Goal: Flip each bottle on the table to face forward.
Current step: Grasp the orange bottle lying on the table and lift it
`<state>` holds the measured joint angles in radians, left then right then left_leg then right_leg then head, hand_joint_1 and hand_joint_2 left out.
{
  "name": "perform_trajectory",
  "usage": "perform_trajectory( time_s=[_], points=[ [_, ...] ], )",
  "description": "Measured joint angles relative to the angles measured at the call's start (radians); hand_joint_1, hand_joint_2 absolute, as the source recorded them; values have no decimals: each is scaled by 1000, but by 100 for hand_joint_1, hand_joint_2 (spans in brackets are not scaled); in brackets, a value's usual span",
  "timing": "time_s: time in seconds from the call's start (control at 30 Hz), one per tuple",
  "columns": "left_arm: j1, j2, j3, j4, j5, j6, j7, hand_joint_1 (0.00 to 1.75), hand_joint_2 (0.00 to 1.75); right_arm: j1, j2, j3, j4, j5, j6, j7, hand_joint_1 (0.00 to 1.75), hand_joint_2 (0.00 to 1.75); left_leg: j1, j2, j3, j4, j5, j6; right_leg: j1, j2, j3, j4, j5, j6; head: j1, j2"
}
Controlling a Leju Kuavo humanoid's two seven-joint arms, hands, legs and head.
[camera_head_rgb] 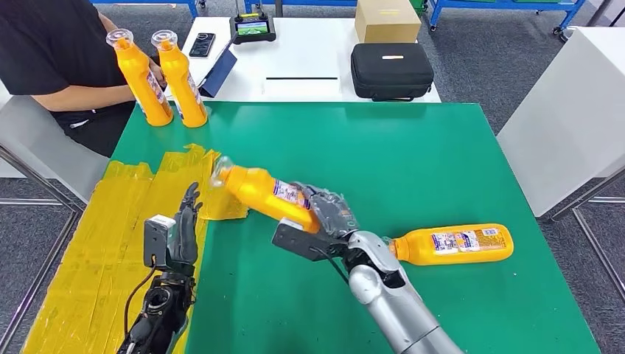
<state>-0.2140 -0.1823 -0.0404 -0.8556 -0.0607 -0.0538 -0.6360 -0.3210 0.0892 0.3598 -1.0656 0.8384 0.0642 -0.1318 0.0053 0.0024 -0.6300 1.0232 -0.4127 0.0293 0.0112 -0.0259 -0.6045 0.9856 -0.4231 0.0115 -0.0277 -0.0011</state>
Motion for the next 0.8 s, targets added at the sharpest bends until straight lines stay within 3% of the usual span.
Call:
perform_trajectory(
  time_s=[0.07, 0.17, 0.37, 0.6, 0.8],
  points=[
    [5, -1, 10, -15, 42, -26, 2, 0, 175, 23, 0, -20, -55, -50, -35, -42, 175, 175, 0, 0, -1, 0, 0, 0, 0, 0, -1, 0, 0, 0, 0, 0],
    [11, -4, 21, -34, 122, -76, 7, 0, 175, 53, 3, -45, -140, -134, -83, -94, 175, 175, 0, 0, -3, 0, 0, 0, 0, 0, -3, 0, 0, 0, 0, 0],
    [19, -30, 26, -57, 215, -173, 33, 0, 175, 75, 22, -52, -212, -233, -111, -118, 175, 175, 0, 0, -3, 0, 0, 0, 0, 0, -3, 0, 0, 0, 0, 0],
    [59, -77, -17, -154, 276, -234, 77, 0, 175, 63, 104, 4, -86, -285, -240, -199, 175, 175, 0, 0, -4, 0, 0, 0, 0, 0, -4, 0, 0, 0, 0, 0],
    [78, -95, -50, -210, 283, -230, 92, 0, 175, 58, 158, 46, -5, -297, -264, -211, 175, 175, 0, 0, -4, 0, 0, 0, 0, 0, -4, 0, 0, 0, 0, 0]
  ],
)
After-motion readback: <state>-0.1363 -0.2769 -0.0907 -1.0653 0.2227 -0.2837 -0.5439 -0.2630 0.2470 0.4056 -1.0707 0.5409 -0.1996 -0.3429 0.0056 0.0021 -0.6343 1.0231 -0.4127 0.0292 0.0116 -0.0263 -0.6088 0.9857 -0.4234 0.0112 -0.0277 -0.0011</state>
